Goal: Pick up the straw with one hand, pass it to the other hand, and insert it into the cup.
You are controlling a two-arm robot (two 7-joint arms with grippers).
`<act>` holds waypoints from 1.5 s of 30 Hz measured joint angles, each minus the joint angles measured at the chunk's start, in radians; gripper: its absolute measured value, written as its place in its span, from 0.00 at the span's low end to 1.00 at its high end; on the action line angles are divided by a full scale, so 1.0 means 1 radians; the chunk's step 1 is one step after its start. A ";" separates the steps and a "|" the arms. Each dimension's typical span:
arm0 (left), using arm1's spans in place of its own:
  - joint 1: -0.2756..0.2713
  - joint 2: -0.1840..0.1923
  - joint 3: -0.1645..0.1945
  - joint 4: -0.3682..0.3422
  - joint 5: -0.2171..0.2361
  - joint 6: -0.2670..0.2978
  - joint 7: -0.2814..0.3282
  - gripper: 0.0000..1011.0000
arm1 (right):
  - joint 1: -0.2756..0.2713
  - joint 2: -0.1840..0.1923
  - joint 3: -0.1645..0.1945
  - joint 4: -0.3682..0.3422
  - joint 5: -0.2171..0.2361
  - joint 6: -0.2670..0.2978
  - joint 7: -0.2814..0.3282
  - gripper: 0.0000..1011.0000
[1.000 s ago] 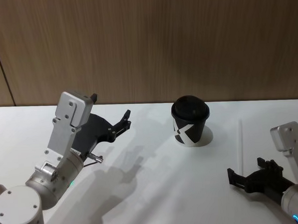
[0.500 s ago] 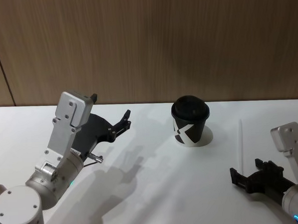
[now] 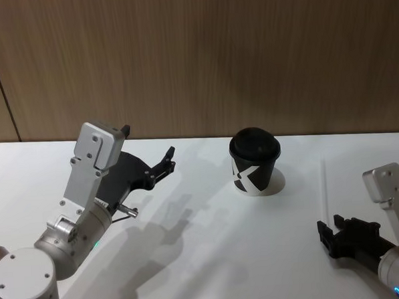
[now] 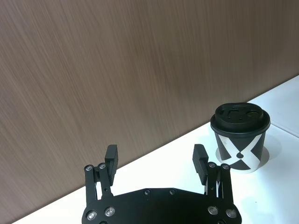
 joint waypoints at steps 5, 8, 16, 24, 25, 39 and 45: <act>0.000 0.000 0.000 0.000 0.000 0.000 0.000 0.99 | 0.000 0.000 0.000 0.000 -0.001 0.000 0.001 0.22; 0.000 0.000 0.000 0.000 0.000 0.000 0.000 0.99 | 0.000 0.000 0.000 0.000 -0.001 0.000 0.001 0.13; 0.000 0.000 0.000 0.000 0.000 0.000 0.000 0.99 | 0.000 0.000 0.000 0.001 -0.001 0.000 0.001 0.00; 0.000 0.000 0.000 0.000 0.000 0.000 0.000 0.99 | 0.000 0.000 0.000 0.001 -0.001 0.000 0.001 0.00; 0.000 0.000 0.000 0.000 0.000 0.000 0.000 0.99 | 0.000 0.000 0.000 0.000 -0.001 0.000 0.001 0.00; 0.000 0.000 0.000 0.000 0.000 0.000 0.000 0.99 | -0.001 0.003 0.000 0.000 -0.010 -0.020 0.002 0.00; 0.000 0.000 0.000 0.000 0.000 0.000 0.000 0.99 | -0.001 0.026 -0.001 0.000 -0.033 -0.072 0.016 0.00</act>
